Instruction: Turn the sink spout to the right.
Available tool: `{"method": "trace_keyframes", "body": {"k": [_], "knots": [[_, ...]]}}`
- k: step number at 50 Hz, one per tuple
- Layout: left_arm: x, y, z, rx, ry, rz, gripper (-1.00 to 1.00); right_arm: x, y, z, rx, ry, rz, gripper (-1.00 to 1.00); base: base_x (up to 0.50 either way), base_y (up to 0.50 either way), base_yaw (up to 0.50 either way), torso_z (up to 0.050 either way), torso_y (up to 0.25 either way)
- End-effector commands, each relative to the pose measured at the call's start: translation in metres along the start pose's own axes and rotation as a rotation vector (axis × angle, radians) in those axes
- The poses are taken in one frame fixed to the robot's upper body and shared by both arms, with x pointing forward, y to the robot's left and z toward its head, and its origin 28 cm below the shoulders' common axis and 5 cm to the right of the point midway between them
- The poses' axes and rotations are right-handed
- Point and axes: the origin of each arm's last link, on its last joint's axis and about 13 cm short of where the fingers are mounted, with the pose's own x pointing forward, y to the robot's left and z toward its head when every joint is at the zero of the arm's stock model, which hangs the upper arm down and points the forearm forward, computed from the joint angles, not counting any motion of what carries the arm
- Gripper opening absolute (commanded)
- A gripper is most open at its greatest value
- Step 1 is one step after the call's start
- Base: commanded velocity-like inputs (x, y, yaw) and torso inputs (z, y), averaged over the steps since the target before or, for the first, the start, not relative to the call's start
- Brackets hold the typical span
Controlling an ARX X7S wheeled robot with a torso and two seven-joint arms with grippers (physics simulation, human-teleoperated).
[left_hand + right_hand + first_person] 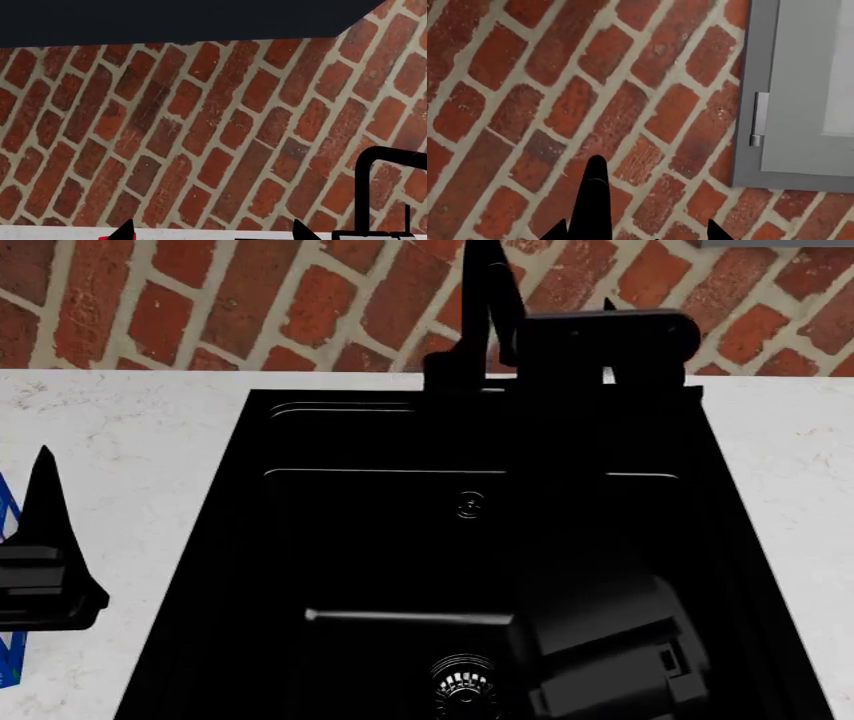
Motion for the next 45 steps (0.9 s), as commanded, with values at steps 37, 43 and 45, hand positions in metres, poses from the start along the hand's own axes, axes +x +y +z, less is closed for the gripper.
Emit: {"method": "trace_keyframes", "body": {"k": [37,43,45], "knots": [[0.0,0.0,0.001,0.005,0.0,0.004,1.0,0.008,-0.025,-0.003,-0.043,0.003,-0.112,1.0,0.0,0.0,0.0,0.0,0.0],[0.0,0.0,0.001,0.005,0.002,0.005,1.0,0.008,-0.03,-0.007,-0.05,0.017,-0.133,1.0,0.0,0.0,0.0,0.0,0.0],[0.0,0.0,0.001,0.006,0.001,0.006,1.0,0.009,-0.032,-0.009,-0.049,0.02,-0.14,1.0,0.0,0.0,0.0,0.0,0.0]]}}
